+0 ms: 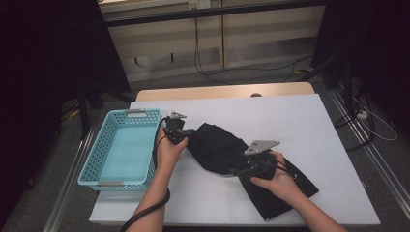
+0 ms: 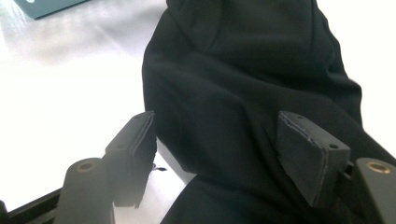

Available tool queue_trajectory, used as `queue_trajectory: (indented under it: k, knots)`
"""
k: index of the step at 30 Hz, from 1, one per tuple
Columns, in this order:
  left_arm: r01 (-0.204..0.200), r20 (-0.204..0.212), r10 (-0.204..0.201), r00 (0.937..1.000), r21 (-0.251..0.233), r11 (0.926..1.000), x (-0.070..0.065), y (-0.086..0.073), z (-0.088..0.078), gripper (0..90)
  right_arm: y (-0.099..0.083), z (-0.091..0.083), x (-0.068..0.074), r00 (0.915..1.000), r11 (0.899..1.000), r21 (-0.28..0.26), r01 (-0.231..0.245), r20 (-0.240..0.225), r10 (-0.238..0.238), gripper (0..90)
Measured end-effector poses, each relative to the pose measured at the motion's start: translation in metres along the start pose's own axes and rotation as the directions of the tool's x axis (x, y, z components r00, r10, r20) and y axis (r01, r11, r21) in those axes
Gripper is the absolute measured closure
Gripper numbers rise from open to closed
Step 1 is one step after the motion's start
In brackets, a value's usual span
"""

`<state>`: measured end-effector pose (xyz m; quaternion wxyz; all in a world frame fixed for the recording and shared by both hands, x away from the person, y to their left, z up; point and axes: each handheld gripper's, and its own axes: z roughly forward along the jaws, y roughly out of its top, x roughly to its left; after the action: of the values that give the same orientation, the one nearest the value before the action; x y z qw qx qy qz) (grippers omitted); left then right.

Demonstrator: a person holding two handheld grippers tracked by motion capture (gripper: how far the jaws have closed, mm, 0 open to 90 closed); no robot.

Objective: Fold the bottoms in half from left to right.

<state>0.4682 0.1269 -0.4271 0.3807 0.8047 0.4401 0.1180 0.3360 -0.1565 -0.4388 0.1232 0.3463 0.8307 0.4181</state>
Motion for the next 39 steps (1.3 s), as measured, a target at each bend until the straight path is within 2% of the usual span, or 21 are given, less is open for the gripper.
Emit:
queue_trajectory:
  k: [2, 5, 7, 9, 11, 16, 18, 22, 25, 30, 33, 35, 39]
  knots:
    - [0.012, -0.013, -0.012, 0.9998, 0.011, 0.9999, 0.003, -0.003, 0.002, 86.2, 0.0, 0.0, 0.0, 1.0, 1.0, -0.003, -0.001, 0.0, 0.001, 28.9]
    - [0.006, -0.02, -0.005, 0.9998, 0.03, 0.9995, 0.006, -0.006, 0.003, 85.4, 0.0, 0.0, 0.0, 1.0, 1.0, -0.004, 0.001, 0.0, -0.001, 28.7]
    - [0.014, -0.007, -0.013, 0.9999, 0.029, 0.9995, 0.007, -0.006, 0.002, 86.8, 0.0, 0.0, 0.0, 1.0, 1.0, -0.004, -0.001, 0.0, 0.001, 28.5]
    - [0.005, -0.01, -0.005, 0.9999, 0.037, 0.9993, 0.006, -0.005, 0.002, 87.9, 0.0, 0.0, 0.0, 1.0, 1.0, -0.005, 0.001, 0.0, -0.001, 28.5]
    - [0.008, -0.026, -0.008, 0.9996, 0.014, 0.9999, 0.007, -0.003, 0.001, 88.2, 0.0, -0.001, 0.0, 1.0, 1.0, -0.006, 0.0, 0.0, 0.0, 28.4]
    - [0.045, -0.069, -0.044, 0.9966, 0.015, 0.9989, 0.016, -0.002, -0.003, 88.6, 0.0, -0.002, -0.001, 1.0, 1.0, -0.008, -0.001, -0.002, 0.0, 27.8]
    - [0.035, -0.095, -0.034, 0.9949, 0.008, 0.9994, 0.018, -0.003, -0.005, 88.6, 0.0, -0.002, -0.001, 1.0, 1.0, -0.008, 0.0, -0.002, 0.0, 27.2]
    - [0.052, -0.078, -0.051, 0.9957, 0.013, 0.9986, 0.022, -0.005, -0.005, 87.3, 0.0, -0.003, -0.001, 1.0, 1.0, -0.005, -0.003, -0.001, 0.003, 26.3]
    - [0.052, -0.055, -0.052, 0.9971, 0.001, 0.9986, 0.021, -0.005, -0.007, 70.3, 0.0, -0.003, 0.0, 1.0, 1.0, -0.003, 0.002, 0.002, -0.002, 26.6]
    - [0.044, -0.067, -0.045, 0.9967, -0.017, 0.9989, 0.012, -0.002, -0.016, 36.8, -0.002, -0.008, 0.003, 0.9992, 0.999, 0.022, 0.026, 0.029, -0.026, 35.0]
    - [0.042, -0.068, -0.043, 0.9968, -0.015, 0.999, 0.007, -0.003, -0.024, 28.8, -0.008, -0.013, 0.009, 0.998, 0.997, 0.05, 0.056, 0.025, -0.058, 41.7]
    - [0.016, -0.077, -0.017, 0.9969, -0.008, 0.9998, 0.003, -0.004, -0.028, 26.0, -0.013, -0.017, 0.016, 0.9972, 0.995, 0.062, 0.072, 0.016, -0.074, 44.7]
    - [0.007, -0.066, -0.006, 0.9978, 0.019, 0.9998, -0.002, -0.011, -0.032, 21.8, -0.021, -0.025, 0.024, 0.9957, 0.992, 0.085, 0.089, 0.018, -0.09, 45.3]
